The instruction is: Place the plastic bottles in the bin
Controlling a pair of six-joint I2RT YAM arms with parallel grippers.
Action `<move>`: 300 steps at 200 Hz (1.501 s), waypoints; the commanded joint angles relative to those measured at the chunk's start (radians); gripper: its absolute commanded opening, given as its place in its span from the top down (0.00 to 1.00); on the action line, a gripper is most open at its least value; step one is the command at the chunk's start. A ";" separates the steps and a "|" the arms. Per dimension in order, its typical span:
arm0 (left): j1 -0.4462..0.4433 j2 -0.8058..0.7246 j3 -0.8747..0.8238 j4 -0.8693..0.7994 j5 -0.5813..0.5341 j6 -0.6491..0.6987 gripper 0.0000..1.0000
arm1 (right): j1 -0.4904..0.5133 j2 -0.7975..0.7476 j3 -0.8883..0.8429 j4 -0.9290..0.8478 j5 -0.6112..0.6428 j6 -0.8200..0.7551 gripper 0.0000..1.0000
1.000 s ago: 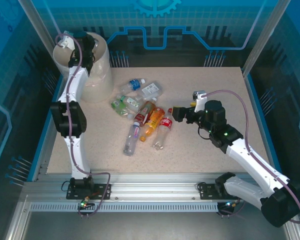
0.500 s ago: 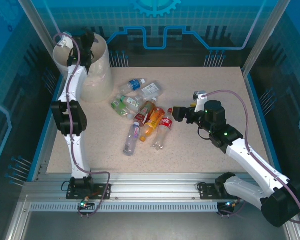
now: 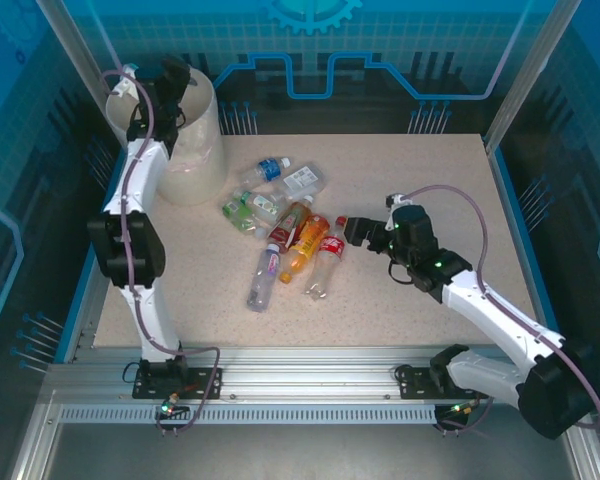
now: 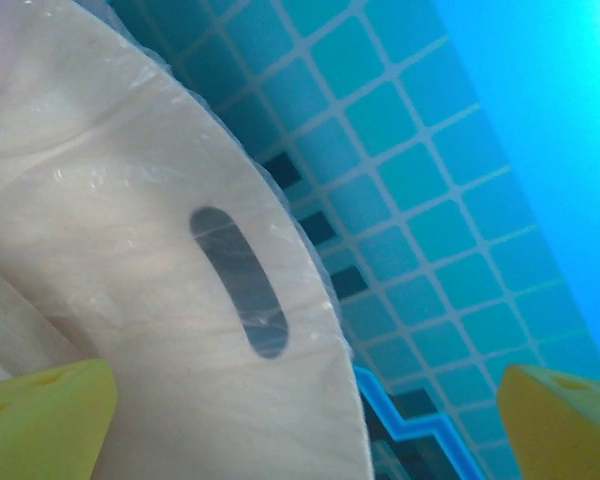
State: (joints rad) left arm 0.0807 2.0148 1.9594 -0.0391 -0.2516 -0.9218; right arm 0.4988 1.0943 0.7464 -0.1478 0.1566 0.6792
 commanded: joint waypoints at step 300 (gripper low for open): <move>-0.202 -0.867 -0.955 -0.033 0.267 0.309 0.01 | 0.314 0.610 0.290 -0.323 0.024 0.207 0.07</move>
State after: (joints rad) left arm -0.1101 1.1400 1.0115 -0.0628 0.0311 -0.6437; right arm 0.8257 1.6745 1.0054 -0.4107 0.2085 0.9066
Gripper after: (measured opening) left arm 0.988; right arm 0.941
